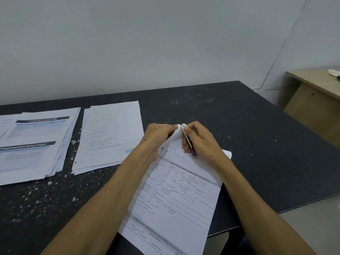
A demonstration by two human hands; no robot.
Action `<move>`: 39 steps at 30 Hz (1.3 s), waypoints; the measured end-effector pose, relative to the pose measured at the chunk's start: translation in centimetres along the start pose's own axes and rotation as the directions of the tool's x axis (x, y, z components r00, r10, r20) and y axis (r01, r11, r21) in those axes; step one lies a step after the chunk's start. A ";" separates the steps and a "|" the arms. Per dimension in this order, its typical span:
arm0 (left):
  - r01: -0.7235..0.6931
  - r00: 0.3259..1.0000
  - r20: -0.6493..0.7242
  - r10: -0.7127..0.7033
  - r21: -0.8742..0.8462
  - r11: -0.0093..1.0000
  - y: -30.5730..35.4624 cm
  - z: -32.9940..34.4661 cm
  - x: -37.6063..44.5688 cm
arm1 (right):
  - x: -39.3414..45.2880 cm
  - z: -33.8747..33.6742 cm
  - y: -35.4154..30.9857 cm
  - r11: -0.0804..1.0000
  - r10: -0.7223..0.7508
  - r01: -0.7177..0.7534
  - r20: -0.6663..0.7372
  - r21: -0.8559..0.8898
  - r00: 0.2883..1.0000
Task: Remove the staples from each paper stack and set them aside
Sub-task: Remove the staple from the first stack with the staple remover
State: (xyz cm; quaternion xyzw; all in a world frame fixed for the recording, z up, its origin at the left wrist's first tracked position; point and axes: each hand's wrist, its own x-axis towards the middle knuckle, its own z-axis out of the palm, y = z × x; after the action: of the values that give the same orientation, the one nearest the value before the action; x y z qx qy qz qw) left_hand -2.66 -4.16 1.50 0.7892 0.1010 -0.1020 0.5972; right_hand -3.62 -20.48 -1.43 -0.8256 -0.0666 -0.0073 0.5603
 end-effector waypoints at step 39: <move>-0.073 0.996 0.044 0.078 -0.097 0.993 -1.6 0.3 1.4 | 3.4 -3.1 0.7 0.693 -0.066 -0.061 -0.147 -0.718 0.987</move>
State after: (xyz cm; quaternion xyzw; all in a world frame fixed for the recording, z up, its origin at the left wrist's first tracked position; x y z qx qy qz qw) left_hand -1.80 -4.00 -0.49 0.7603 0.0615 -0.0931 0.6399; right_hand 0.00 -23.24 -0.69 -0.9754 -0.0140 -0.1003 0.1957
